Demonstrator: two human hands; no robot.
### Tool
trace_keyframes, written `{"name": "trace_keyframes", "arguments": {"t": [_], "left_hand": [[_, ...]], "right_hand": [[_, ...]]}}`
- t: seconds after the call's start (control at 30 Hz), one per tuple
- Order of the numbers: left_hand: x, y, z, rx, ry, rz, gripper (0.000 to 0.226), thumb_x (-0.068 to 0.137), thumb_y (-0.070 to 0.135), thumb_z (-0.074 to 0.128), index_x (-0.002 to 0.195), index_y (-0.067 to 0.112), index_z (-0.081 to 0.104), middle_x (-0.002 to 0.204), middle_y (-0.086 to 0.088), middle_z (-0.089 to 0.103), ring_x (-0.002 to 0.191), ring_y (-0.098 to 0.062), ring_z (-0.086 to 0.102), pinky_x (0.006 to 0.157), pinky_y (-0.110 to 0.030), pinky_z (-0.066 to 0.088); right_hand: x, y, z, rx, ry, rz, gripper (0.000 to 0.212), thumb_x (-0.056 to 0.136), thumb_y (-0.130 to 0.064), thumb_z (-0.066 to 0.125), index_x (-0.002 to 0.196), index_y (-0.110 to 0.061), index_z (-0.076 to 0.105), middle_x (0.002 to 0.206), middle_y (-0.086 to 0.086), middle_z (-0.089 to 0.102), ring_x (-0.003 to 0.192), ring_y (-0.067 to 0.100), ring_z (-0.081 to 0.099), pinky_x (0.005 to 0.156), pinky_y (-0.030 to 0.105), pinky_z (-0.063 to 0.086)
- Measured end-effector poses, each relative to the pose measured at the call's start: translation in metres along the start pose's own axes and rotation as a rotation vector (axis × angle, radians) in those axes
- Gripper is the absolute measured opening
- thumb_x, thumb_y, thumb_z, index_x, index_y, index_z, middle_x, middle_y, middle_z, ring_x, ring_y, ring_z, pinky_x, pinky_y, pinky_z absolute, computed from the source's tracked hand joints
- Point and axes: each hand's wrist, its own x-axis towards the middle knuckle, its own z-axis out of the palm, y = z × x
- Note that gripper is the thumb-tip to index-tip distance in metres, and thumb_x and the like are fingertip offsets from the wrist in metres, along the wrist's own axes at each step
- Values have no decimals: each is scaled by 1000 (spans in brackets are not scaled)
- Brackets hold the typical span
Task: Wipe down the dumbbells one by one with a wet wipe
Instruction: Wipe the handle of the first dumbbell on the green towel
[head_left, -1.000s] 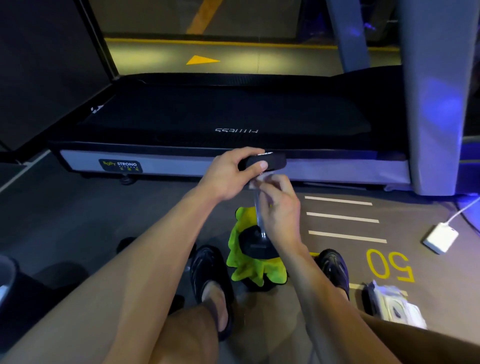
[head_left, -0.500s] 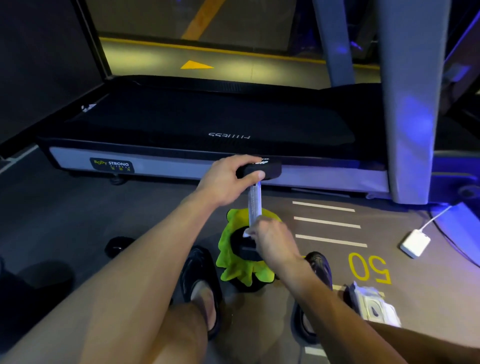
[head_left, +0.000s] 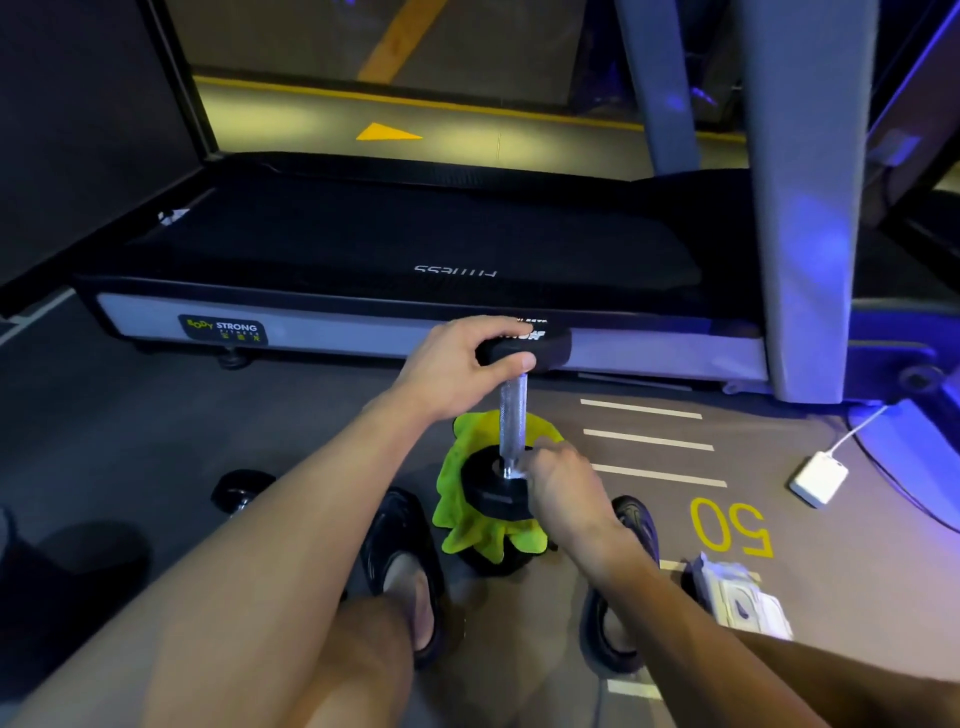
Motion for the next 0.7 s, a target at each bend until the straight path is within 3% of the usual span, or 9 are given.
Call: {"name": "trace_keyframes", "arguments": {"t": [0.1, 0.2, 0.27, 0.33, 0.37, 0.43, 0.5, 0.7], "left_hand": [[-1, 0, -1, -11, -5, 2, 53, 84, 61, 65, 131, 39, 68, 138, 20, 65, 128, -3, 58, 111, -36, 46], [1, 0, -3, -28, -22, -11, 41, 93, 49, 71, 133, 37, 67, 140, 19, 64, 101, -6, 62, 96, -26, 46], [1, 0, -3, -49, -37, -8, 39, 95, 44, 71, 133, 36, 67, 139, 19, 64, 93, -3, 61, 93, -25, 45], [1, -1, -3, -65, -47, 8, 38, 95, 44, 71, 132, 36, 67, 138, 19, 64, 116, -3, 62, 103, -30, 47], [2, -1, -3, -69, -52, 9, 38, 95, 44, 71, 132, 36, 67, 138, 19, 64, 117, -4, 62, 104, -30, 48], [1, -1, -3, -74, -51, -2, 37, 96, 42, 71, 132, 36, 67, 140, 20, 63, 103, -9, 60, 90, -22, 46], [1, -2, -3, -63, -35, -2, 36, 97, 41, 70, 132, 36, 66, 141, 21, 62, 105, -14, 51, 77, -15, 39], [5, -8, -1, -97, -40, 30, 36, 96, 42, 71, 131, 36, 67, 137, 22, 63, 110, -12, 48, 74, -11, 37]], "right_hand": [[6, -14, 10, 42, 34, -90, 33, 93, -2, 53, 119, -14, 69, 118, 7, 63, 114, 31, 60, 92, 42, 53], [3, -3, 17, 228, 104, -119, 24, 97, -11, 57, 109, -20, 77, 110, 3, 67, 107, 26, 63, 88, 38, 53], [-2, 19, 18, 408, 157, -28, 22, 97, -15, 59, 103, -23, 79, 105, 0, 70, 100, 24, 66, 85, 37, 53], [-3, 35, 16, 575, 264, 142, 18, 97, -18, 62, 99, -22, 79, 102, -1, 74, 96, 22, 68, 84, 35, 52], [-1, 37, 14, 665, 329, 233, 15, 97, -19, 64, 97, -21, 79, 99, 0, 75, 93, 21, 69, 83, 34, 53], [3, 28, 16, 792, 364, 281, 10, 95, -18, 67, 93, -21, 77, 91, -4, 76, 87, 16, 70, 81, 29, 54], [2, 16, 22, 749, 291, 141, 13, 94, -16, 67, 88, -25, 73, 94, -11, 74, 87, 11, 68, 76, 20, 50], [3, 15, 18, 435, 103, -126, 19, 94, -15, 61, 94, -24, 78, 108, -8, 70, 102, 18, 64, 86, 33, 49]]}}
